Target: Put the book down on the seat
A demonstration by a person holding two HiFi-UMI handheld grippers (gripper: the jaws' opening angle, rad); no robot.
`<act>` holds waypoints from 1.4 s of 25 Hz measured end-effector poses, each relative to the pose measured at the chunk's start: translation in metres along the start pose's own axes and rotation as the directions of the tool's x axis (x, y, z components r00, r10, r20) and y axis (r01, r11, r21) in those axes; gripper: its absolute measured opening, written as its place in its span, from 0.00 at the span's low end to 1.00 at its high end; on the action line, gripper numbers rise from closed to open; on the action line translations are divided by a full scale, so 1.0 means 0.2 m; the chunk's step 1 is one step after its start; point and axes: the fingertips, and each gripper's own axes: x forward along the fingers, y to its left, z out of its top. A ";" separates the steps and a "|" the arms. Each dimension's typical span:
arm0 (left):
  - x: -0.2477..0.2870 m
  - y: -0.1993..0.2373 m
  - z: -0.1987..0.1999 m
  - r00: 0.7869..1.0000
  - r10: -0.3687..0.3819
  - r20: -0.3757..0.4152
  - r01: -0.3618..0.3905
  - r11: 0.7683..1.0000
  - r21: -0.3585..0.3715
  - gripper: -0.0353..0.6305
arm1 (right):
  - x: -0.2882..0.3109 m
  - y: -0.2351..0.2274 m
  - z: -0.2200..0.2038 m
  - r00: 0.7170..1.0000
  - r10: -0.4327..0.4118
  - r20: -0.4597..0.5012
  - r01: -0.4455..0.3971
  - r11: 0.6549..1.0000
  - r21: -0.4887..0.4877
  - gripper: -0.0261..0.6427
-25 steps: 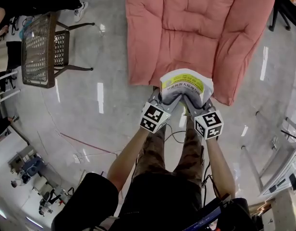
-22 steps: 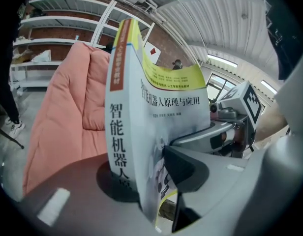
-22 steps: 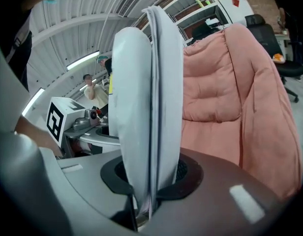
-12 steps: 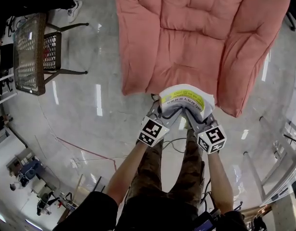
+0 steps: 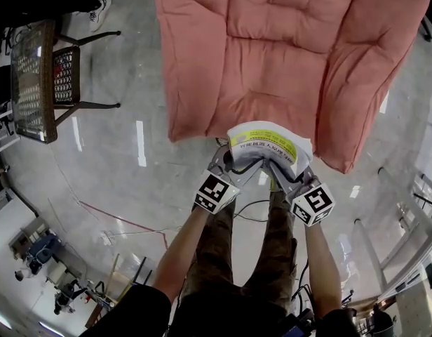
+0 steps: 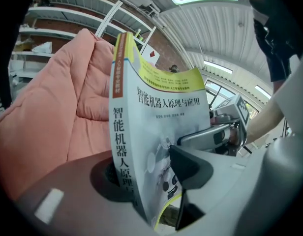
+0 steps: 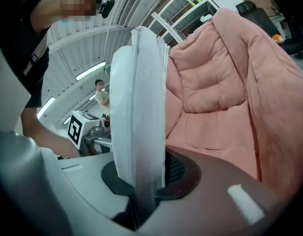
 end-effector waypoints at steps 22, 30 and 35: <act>-0.07 0.26 -0.02 0.995 0.094 0.044 -0.094 0.996 -0.011 0.24 | 0.22 -0.31 0.45 0.995 0.084 0.062 -0.078 0.992 -0.097 0.16; -0.05 0.13 0.00 0.999 0.041 0.020 -0.040 0.998 -0.043 0.23 | 0.42 -0.54 0.57 0.994 0.074 0.076 -0.071 0.996 -0.046 0.16; 0.00 0.04 0.03 0.999 0.041 0.035 -0.038 0.996 -0.085 0.22 | 0.52 -0.71 0.64 0.995 0.063 0.073 -0.061 0.998 -0.032 0.16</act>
